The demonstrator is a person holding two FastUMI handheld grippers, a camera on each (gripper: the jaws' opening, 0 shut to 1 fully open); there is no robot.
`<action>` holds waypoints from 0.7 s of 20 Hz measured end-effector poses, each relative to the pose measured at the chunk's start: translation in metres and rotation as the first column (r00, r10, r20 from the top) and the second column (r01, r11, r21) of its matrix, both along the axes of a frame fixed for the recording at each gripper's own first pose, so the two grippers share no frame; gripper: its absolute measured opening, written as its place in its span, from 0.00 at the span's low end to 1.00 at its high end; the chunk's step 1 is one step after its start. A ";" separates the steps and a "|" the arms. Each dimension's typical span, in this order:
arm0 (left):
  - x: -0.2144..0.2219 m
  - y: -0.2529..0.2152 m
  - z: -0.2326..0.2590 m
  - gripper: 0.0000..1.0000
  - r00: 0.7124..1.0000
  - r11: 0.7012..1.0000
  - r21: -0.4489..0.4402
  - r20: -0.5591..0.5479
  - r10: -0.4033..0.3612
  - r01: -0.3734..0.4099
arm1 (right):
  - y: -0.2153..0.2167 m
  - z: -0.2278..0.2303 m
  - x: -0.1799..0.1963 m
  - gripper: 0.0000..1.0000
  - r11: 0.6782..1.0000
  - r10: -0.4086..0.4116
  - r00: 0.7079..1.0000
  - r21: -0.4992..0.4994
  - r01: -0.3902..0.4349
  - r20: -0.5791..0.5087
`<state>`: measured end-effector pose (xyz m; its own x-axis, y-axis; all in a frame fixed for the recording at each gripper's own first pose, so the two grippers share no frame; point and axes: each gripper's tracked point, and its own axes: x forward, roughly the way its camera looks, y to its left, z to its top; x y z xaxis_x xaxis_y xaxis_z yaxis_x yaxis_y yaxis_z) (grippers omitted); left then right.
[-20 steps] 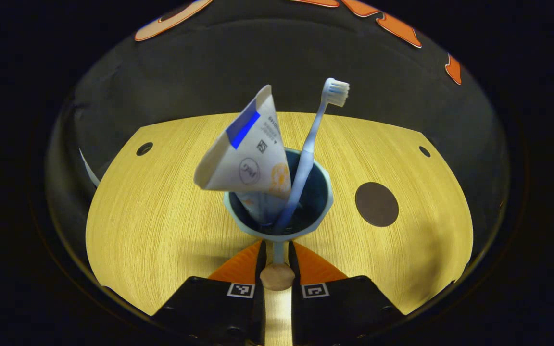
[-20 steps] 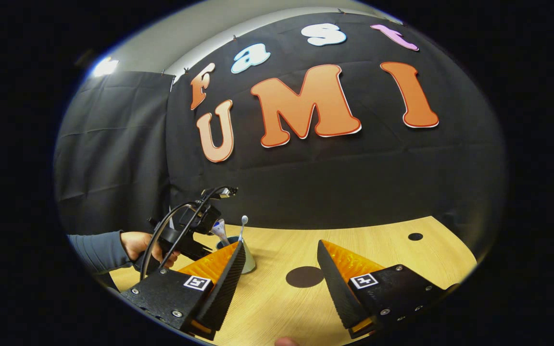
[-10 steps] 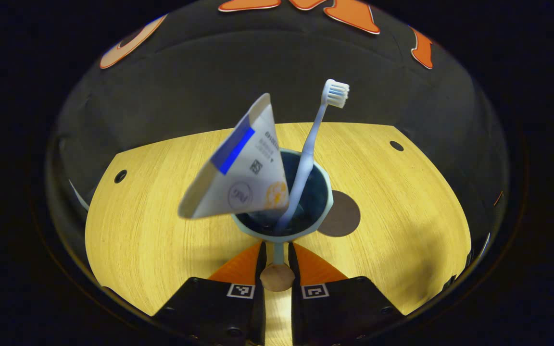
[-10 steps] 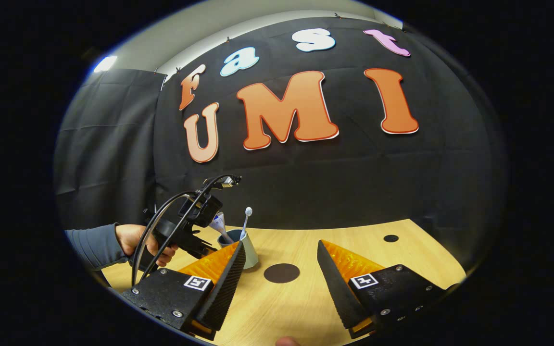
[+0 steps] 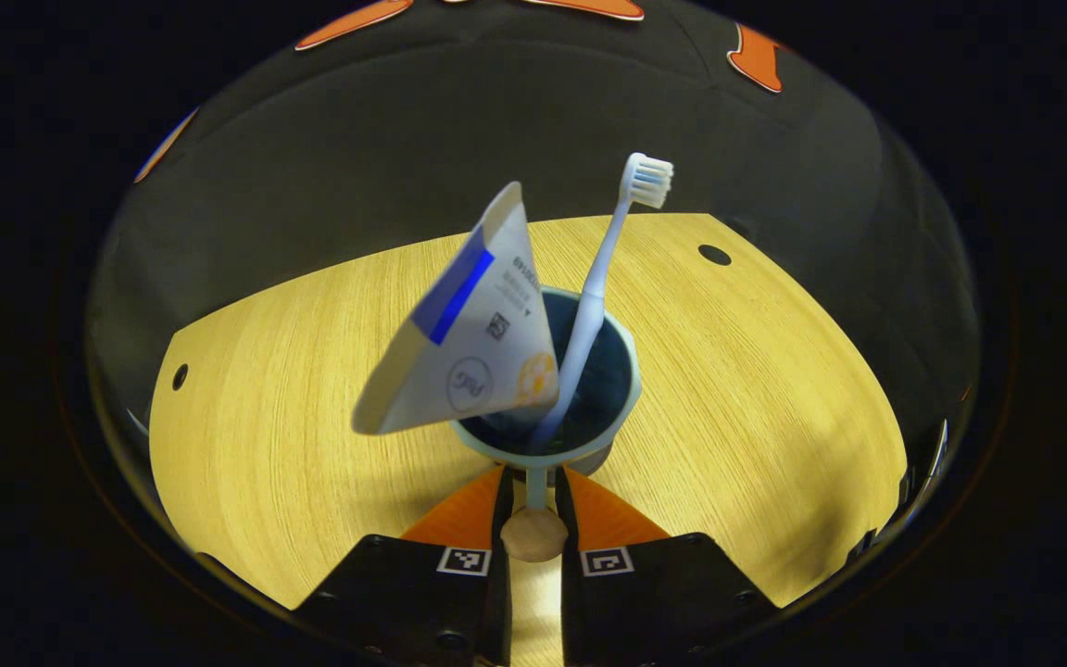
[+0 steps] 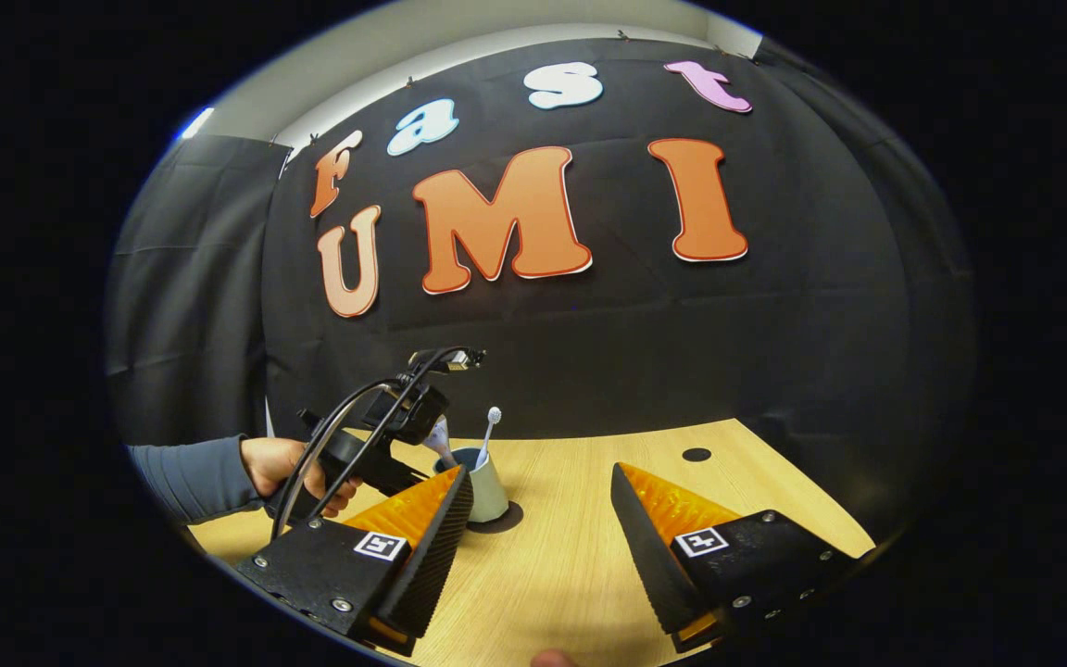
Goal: Put the toothbrush and toothpaste on the desktop into the cup, then pick up the cup and place it on the coaster on the desktop.
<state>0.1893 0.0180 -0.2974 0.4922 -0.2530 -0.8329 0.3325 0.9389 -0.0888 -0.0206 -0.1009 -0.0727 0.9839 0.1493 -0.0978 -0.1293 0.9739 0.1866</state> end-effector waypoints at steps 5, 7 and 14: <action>0.001 0.006 0.012 0.20 1.000 0.999 0.032 -0.024 -0.010 0.011 | -0.007 -0.013 0.000 0.90 1.000 -0.013 1.000 0.012 0.013 -0.026; -0.002 0.003 0.010 0.24 0.999 1.000 0.018 -0.031 -0.008 0.009 | -0.006 -0.016 0.001 0.90 1.000 -0.014 0.999 0.022 0.015 -0.041; -0.015 -0.005 0.049 0.99 0.988 0.999 -0.045 0.157 -0.003 0.010 | -0.001 -0.006 -0.004 0.90 0.999 -0.040 0.999 -0.005 0.040 -0.013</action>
